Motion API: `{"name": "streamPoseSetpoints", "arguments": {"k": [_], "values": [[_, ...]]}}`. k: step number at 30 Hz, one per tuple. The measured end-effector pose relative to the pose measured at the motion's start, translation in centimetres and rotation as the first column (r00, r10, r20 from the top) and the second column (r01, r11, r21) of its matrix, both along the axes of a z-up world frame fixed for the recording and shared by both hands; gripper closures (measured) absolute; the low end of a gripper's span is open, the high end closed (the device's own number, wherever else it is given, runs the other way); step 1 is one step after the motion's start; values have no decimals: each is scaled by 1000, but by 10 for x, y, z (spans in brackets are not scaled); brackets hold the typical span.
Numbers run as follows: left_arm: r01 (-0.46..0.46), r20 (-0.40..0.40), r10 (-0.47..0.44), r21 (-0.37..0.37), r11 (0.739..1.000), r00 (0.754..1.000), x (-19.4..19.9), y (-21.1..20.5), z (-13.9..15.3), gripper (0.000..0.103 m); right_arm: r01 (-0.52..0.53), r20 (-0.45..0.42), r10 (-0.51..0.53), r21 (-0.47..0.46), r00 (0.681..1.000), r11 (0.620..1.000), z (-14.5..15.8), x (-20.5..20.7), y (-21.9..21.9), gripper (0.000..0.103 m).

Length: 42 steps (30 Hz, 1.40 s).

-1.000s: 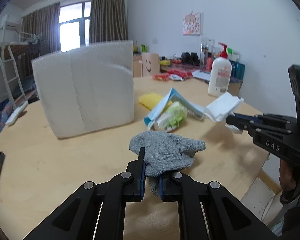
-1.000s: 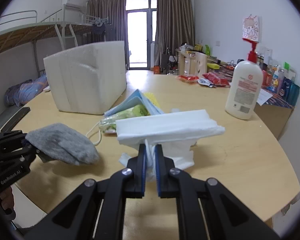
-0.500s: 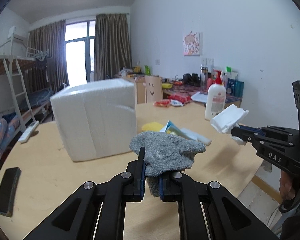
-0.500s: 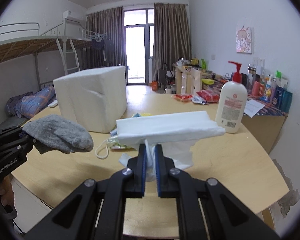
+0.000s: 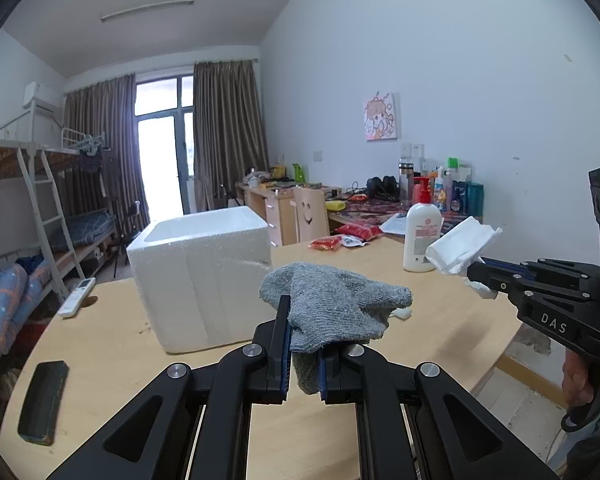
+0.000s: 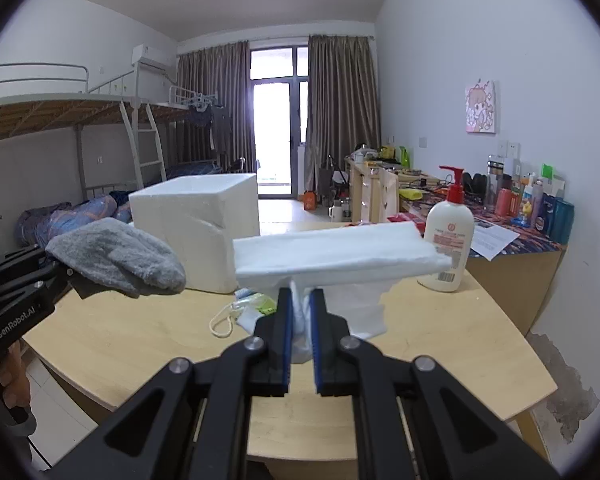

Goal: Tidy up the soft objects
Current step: 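Carry the grey sock and white mask over the white foam box with both tools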

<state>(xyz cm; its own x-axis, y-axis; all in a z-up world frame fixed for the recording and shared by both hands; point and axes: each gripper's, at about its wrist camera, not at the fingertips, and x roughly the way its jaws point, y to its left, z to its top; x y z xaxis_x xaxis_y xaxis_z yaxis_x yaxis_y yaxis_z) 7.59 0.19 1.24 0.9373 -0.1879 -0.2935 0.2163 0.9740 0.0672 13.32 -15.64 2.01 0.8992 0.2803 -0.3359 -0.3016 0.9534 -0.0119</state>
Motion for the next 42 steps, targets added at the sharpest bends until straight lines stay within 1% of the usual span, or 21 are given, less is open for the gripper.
{"name": "streamPoseSetpoints", "arguments": {"k": [8, 13, 16, 21, 24, 28, 31, 35, 42], "values": [[-3, 22, 3, 2, 1000, 1000, -11, 0, 7, 93, -3, 23, 3, 2, 1000, 1000, 4, -6, -3, 92], [-24, 29, 24, 2, 1000, 999, -16, 5, 11, 93, -33, 31, 33, 6, 999, 999, 6, -6, 3, 92], [-51, 39, 51, -4, 999, 998, -20, 13, 13, 92, -63, 40, 63, 7, 997, 998, 9, -4, 11, 92], [-124, 43, 125, -21, 992, 991, -24, 33, 17, 93, -125, 48, 124, 13, 991, 992, 12, 1, 28, 92], [-172, 44, 173, -23, 985, 984, -27, 46, 18, 93, -167, 47, 166, 16, 985, 986, 12, 5, 41, 92], [-229, 32, 230, -43, 972, 973, -29, 64, 18, 92, -220, 49, 219, 19, 975, 975, 12, 8, 58, 92], [-250, 24, 252, -58, 967, 967, -29, 71, 19, 93, -241, 47, 240, 18, 970, 970, 12, 9, 66, 92], [-254, 21, 256, -80, 964, 966, -25, 76, 21, 93, -252, 46, 252, 13, 967, 968, 12, 12, 70, 92], [-242, 33, 244, -71, 968, 969, -15, 77, 31, 93, -256, 45, 256, 6, 966, 967, 24, 23, 77, 92]]}}
